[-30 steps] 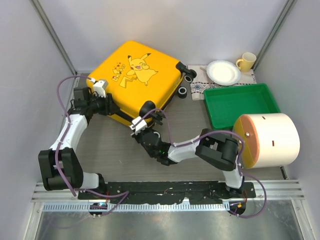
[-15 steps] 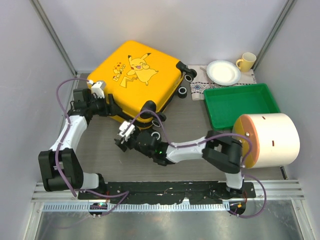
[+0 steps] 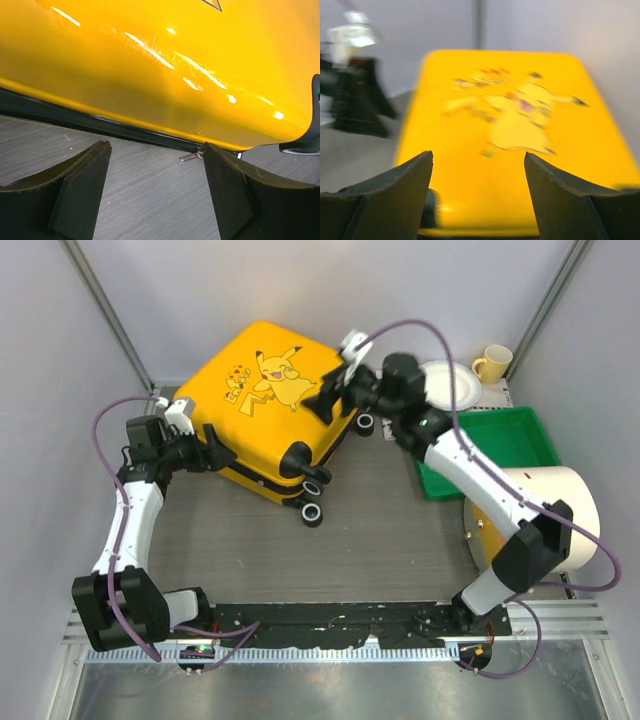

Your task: Open, take out, and arrange the luggage

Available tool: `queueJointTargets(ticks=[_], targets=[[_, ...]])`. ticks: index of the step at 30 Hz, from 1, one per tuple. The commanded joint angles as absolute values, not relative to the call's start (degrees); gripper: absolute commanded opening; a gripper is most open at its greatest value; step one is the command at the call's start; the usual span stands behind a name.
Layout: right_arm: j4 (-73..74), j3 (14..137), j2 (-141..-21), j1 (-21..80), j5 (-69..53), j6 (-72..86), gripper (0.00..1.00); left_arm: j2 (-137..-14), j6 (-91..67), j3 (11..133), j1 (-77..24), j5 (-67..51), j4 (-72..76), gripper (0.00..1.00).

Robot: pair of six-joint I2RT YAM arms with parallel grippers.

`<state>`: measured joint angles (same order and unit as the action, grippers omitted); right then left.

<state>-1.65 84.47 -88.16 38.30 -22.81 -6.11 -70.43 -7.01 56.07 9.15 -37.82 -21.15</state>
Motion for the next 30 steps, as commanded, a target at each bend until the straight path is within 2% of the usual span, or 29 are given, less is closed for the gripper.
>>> queueJointTargets(ticks=[1,5,10,23,30], targets=[[16.15,96.22,-96.21,22.09,-29.61,-6.84,0.80,-69.00,-6.68,57.74,9.93,-39.55,-23.38,0.80],[30.63,107.46,-103.16,13.46,-30.07,-18.51,0.80,-68.82,-6.94,57.57,9.84,-39.29,-23.38,0.80],[35.33,111.00,-108.80,9.06,-27.16,-26.27,0.81,-69.08,-6.77,57.22,9.93,-38.50,-23.20,0.82],[39.02,127.60,-125.76,8.88,-25.40,-34.36,0.82,-68.56,-7.03,55.11,9.93,-38.41,-23.64,0.82],[39.29,128.15,-128.58,10.98,-26.64,-37.61,0.80,-67.15,-9.05,52.91,10.02,-37.44,-24.17,0.82]])
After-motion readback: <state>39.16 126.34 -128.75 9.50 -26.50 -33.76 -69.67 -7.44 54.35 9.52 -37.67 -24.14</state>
